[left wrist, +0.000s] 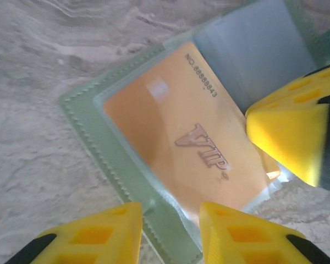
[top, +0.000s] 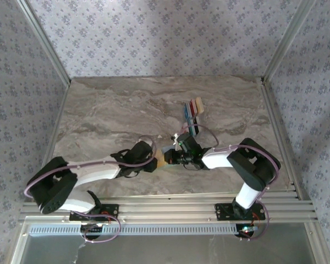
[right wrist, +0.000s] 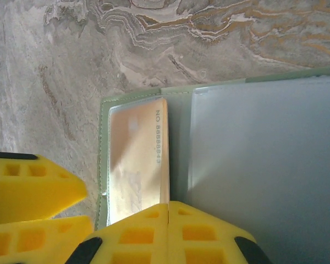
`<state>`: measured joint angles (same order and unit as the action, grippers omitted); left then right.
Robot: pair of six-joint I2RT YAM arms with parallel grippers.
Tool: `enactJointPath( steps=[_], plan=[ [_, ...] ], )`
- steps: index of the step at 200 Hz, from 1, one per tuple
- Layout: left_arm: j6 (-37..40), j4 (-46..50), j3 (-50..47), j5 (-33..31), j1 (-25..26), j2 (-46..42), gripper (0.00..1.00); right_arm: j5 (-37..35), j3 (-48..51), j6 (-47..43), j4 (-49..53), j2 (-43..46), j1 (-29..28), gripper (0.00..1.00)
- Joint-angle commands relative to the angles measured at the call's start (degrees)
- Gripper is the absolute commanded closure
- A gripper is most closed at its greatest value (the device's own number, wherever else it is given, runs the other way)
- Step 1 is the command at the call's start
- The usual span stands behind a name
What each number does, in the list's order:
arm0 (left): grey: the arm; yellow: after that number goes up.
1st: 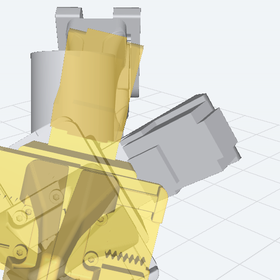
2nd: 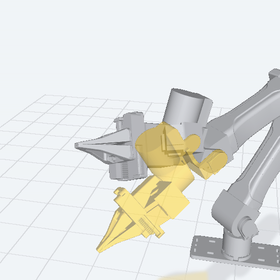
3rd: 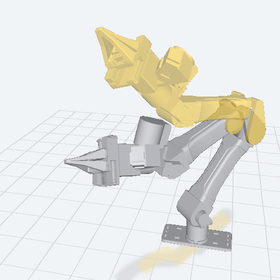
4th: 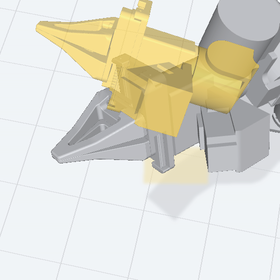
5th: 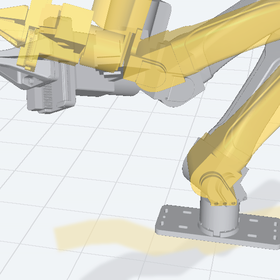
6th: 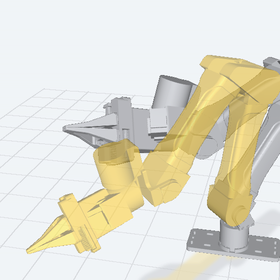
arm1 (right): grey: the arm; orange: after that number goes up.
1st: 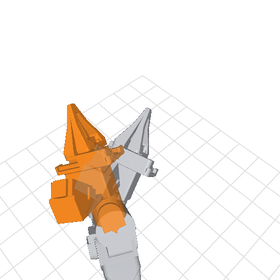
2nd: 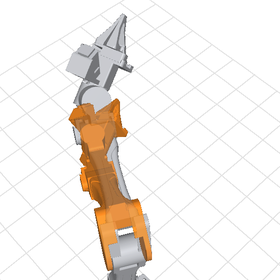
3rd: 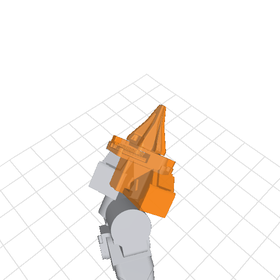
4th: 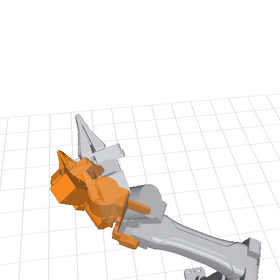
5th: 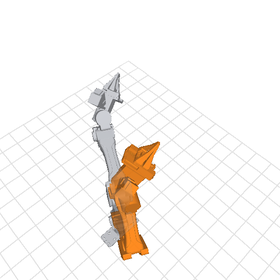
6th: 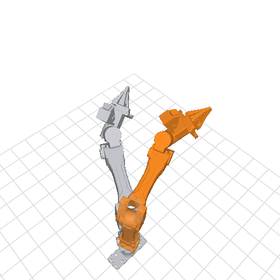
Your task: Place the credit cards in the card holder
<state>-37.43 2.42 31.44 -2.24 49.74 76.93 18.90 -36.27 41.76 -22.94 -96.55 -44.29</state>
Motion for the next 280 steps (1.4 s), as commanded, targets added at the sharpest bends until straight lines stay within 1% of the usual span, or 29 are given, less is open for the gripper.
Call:
enactJointPath(
  steps=[1,15,40,73,98,141,181,212,231,247,260,270,273,280],
  plan=[
    [-1.32,0.5,-1.36,1.51,-1.21,-5.06,0.65,-0.09,-0.99,0.44,1.23,-0.92,-0.37,1.0],
    [-1.57,1.23,-2.1,0.73,-2.04,-6.91,0.67,0.0,-1.05,0.55,1.23,-1.06,-0.44,1.0],
    [-1.64,0.97,-2.46,0.9,-3.25,-7.11,0.86,0.09,-1.18,0.58,1.32,-1.19,-0.45,1.0],
    [-1.25,-0.34,-1.1,0.77,-3.47,-2.48,1.0,0.09,-1.38,0.85,1.41,-1.38,-0.73,1.0],
    [-1.15,-2.21,-0.68,1.46,-3.5,1.42,1.0,-0.09,-1.7,0.8,1.73,-1.22,-1.28,1.0],
    [-1.15,-4.07,-0.58,1.61,-3.49,5.36,1.0,-0.83,-2.97,0.65,2.62,-1.26,-2.83,1.0],
    [-1.33,-4.88,-0.46,2.24,-3.48,6.07,1.0,-2.56,-4.82,-0.21,4.03,-2.22,-5.23,1.0],
    [-0.79,-4.1,-0.26,1.97,-3.46,5.58,1.0,-4.58,-6.11,-1.89,7.65,-1.83,-5.44,1.0],
    [-0.19,-3.78,-0.23,2.04,-3.48,5.43,1.0,-6.97,-6.12,-3.36,10.79,0.74,-5.35,0.91],
    [0.25,-3.38,0.01,2.03,-3.48,5.74,1.0,-9.12,-6.85,-4.71,15.51,2.96,-5.23,0.82],
    [0.4,-3.43,0.02,1.93,-3.5,5.95,1.0,-11.94,-7.42,-5.22,19.15,4.77,-5.2,0.75],
    [0.43,-3.54,0.02,1.89,-3.46,6.29,1.0,-14.0,-7.8,-5.22,21.64,6.09,-5.32,0.72],
    [0.43,-3.56,0.02,1.88,-3.5,6.28,1.0,-14.77,-7.93,-6.93,22.37,6.57,-5.29,0.71],
    [0.44,-3.63,0.03,1.95,-3.43,6.36,1.0,-16.43,-8.19,-7.62,23.96,7.38,-5.46,0.68]
  ],
)
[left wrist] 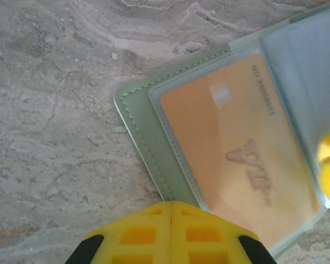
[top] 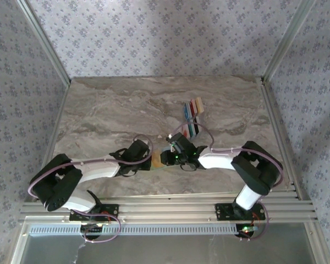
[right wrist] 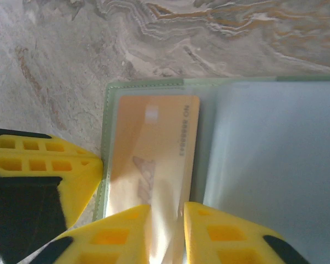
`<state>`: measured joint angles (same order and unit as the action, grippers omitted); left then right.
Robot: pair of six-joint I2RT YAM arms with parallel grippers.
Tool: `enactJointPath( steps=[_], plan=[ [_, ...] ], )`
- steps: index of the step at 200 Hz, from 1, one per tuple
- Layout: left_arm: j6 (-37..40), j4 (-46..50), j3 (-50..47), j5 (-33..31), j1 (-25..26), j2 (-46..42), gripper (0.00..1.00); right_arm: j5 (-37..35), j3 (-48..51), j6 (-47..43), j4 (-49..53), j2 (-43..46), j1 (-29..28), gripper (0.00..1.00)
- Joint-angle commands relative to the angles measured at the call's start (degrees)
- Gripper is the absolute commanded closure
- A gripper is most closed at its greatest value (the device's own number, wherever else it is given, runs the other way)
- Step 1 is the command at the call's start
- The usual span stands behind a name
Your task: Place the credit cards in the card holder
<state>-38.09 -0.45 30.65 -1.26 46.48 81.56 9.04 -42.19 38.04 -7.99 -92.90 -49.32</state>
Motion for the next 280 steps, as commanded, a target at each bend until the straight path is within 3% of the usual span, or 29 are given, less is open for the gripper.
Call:
enactJointPath(
  steps=[1,32,89,241,280],
  plan=[
    [1.09,-0.78,0.81,0.98,-0.17,1.79,1.0,-6.79,-2.32,-3.97,9.2,3.85,-0.38,0.68],
    [1.53,-0.61,1.27,1.25,-0.08,2.2,1.0,-13.53,-4.47,-5.94,14.52,5.45,-0.82,0.63],
    [1.44,-1.29,1.32,1.67,-0.16,3.06,1.0,-23.1,-11.48,-9.62,21.1,-0.65,-1.16,0.66],
    [1.35,-1.31,0.57,1.6,-0.16,2.03,1.0,-24.98,-13.57,-10.2,20.37,-11.86,-1.34,0.68],
    [1.39,-1.55,0.46,1.61,-0.12,2.54,1.0,-26.51,-13.0,-9.84,20.81,-10.77,-2.45,0.84]
  ],
)
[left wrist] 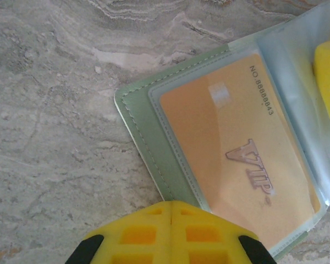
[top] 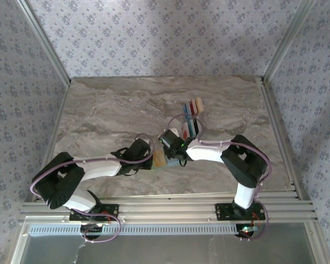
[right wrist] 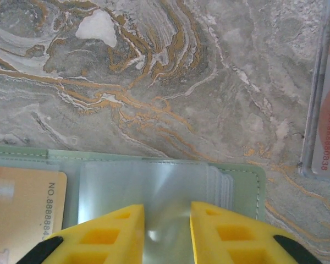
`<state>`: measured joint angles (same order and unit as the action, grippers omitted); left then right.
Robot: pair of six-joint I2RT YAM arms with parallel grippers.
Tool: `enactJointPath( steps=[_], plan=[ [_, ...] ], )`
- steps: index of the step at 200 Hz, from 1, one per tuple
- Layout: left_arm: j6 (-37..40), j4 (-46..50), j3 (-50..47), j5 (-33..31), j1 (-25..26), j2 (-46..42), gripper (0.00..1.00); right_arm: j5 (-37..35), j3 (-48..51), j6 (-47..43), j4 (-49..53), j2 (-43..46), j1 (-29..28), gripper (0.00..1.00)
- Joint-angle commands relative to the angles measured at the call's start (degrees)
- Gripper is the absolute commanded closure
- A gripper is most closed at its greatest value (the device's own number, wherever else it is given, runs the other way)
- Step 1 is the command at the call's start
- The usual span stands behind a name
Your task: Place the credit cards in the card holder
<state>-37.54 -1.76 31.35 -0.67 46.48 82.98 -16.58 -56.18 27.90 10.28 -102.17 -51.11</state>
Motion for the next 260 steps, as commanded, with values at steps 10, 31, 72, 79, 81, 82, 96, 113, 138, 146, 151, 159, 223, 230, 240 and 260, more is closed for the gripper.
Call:
enactJointPath(
  steps=[10,31,72,79,81,82,96,113,138,146,151,159,223,230,240,260],
  plan=[
    [0.8,-0.33,-0.26,1.11,-0.16,1.28,1.0,-1.0,0.99,0.22,2.55,-0.69,-0.9,0.9],
    [0.72,-0.59,-0.42,1.11,-0.14,1.53,1.0,-1.35,0.66,-0.14,2.8,0.89,-1.18,1.0],
    [0.45,-1.23,-0.76,1.19,-0.16,2.01,1.0,-3.2,-2.33,-1.22,5.24,2.5,-3.03,1.0],
    [0.41,-1.38,-0.78,1.24,-0.14,2.27,1.0,-3.11,-2.91,-1.42,5.56,2.57,-3.48,1.0],
    [0.4,-1.46,-0.81,1.25,-0.09,2.34,1.0,-3.07,-3.2,-1.44,5.65,2.48,-3.6,1.0],
    [0.38,-1.48,-0.79,1.27,-0.04,2.35,1.0,-3.04,-3.3,-1.44,5.73,2.53,-3.67,1.0],
    [0.21,-1.84,-0.77,1.37,-0.07,2.75,1.0,-2.23,-4.46,-1.53,6.19,2.46,-4.27,1.0],
    [0.02,-2.37,-0.71,1.54,0.19,3.31,1.0,0.57,-5.15,-1.29,5.54,2.67,-4.43,1.0],
    [-0.32,-2.94,-0.68,1.55,0.41,3.83,1.0,6.22,-5.06,-0.54,3.16,3.11,-4.16,0.99],
    [-0.46,-3.19,-0.77,1.46,0.43,3.84,1.0,8.29,-4.92,-0.06,2.16,3.09,-3.93,0.96],
    [-0.65,-3.37,-0.92,1.46,0.43,3.78,1.0,9.45,-4.7,0.24,1.56,3.07,-3.67,0.92],
    [-0.78,-3.66,-1.08,1.46,0.39,3.75,1.0,11.97,-3.98,0.52,0.26,3.17,-3.22,0.89],
    [-1.57,-4.66,-1.54,1.17,0.37,4.08,1.0,30.87,3.96,5.43,-14.12,6.17,-0.4,0.71],
    [-1.57,-4.53,-1.51,1.15,0.39,3.83,1.0,31.09,4.4,5.53,-14.5,6.82,-0.31,0.7],
    [-1.57,-4.32,-1.71,1.13,0.31,3.37,1.0,30.52,5.0,5.37,-14.47,7.93,-0.24,0.68],
    [-1.66,-4.24,-2.19,1.27,0.07,2.15,0.99,29.09,6.0,4.68,-13.43,10.35,-0.12,0.61]
  ],
)
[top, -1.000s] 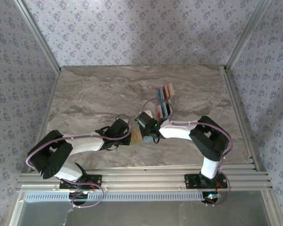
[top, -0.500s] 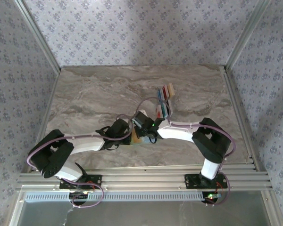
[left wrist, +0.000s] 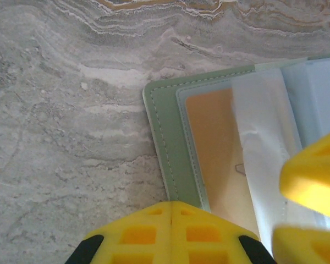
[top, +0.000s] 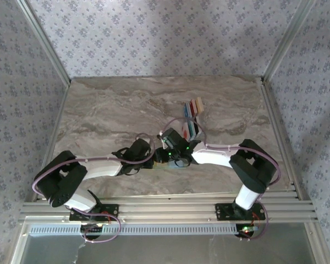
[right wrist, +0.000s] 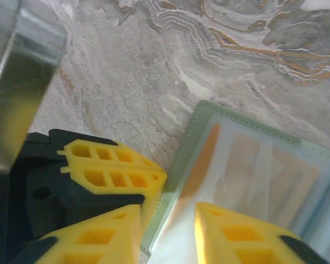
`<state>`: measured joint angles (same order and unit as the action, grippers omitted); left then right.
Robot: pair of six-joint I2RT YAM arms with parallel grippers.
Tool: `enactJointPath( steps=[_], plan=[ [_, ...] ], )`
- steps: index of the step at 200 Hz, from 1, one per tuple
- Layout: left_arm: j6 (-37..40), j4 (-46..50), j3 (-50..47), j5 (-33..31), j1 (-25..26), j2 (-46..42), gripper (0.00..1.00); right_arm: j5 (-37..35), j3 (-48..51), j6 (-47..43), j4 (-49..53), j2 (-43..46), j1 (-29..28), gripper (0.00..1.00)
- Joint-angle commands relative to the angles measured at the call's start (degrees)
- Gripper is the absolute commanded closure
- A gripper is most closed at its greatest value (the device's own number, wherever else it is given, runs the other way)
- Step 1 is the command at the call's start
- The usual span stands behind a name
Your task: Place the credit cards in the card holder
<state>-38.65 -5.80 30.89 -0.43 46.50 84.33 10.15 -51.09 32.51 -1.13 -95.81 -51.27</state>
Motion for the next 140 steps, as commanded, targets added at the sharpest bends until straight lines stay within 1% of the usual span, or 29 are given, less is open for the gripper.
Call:
enactJointPath(
  steps=[1,6,24,36,62,79,109,124,140],
  plan=[
    [-0.55,-0.18,-1.77,1.04,0.02,0.72,0.99,2.3,0.9,0.04,-1.9,4.07,0.07,0.61],
    [-0.63,-0.26,-1.94,1.17,-0.08,0.4,0.99,1.93,1.21,-0.32,-1.51,4.57,0.12,0.6],
    [-0.55,-0.17,-2.22,1.65,-0.4,-0.37,0.98,0.97,1.92,-0.76,-0.71,5.76,0.41,0.53],
    [-0.47,0.15,-2.24,1.65,-0.51,-0.83,0.97,0.67,2.22,-0.95,-0.05,6.34,0.79,0.52],
    [-0.37,0.27,-2.59,2.13,-0.71,-1.71,0.96,-2.31,2.22,-1.92,2.43,8.11,1.35,0.52],
    [-0.37,0.18,-2.89,2.83,-0.88,-2.42,0.96,-4.82,1.75,-2.45,4.63,9.56,2.11,0.55],
    [-0.48,0.55,-3.46,3.51,-1.15,-4.56,0.93,-12.79,0.14,-2.84,10.31,11.35,3.86,0.61],
    [-0.46,1.04,-3.6,3.48,-1.28,-5.63,0.92,-16.84,-0.78,-2.57,13.01,12.28,5.14,0.61],
    [-0.37,1.32,-3.59,3.66,-1.49,-6.35,0.91,-20.17,-2.39,-1.75,16.02,13.48,6.86,0.6]
  ],
)
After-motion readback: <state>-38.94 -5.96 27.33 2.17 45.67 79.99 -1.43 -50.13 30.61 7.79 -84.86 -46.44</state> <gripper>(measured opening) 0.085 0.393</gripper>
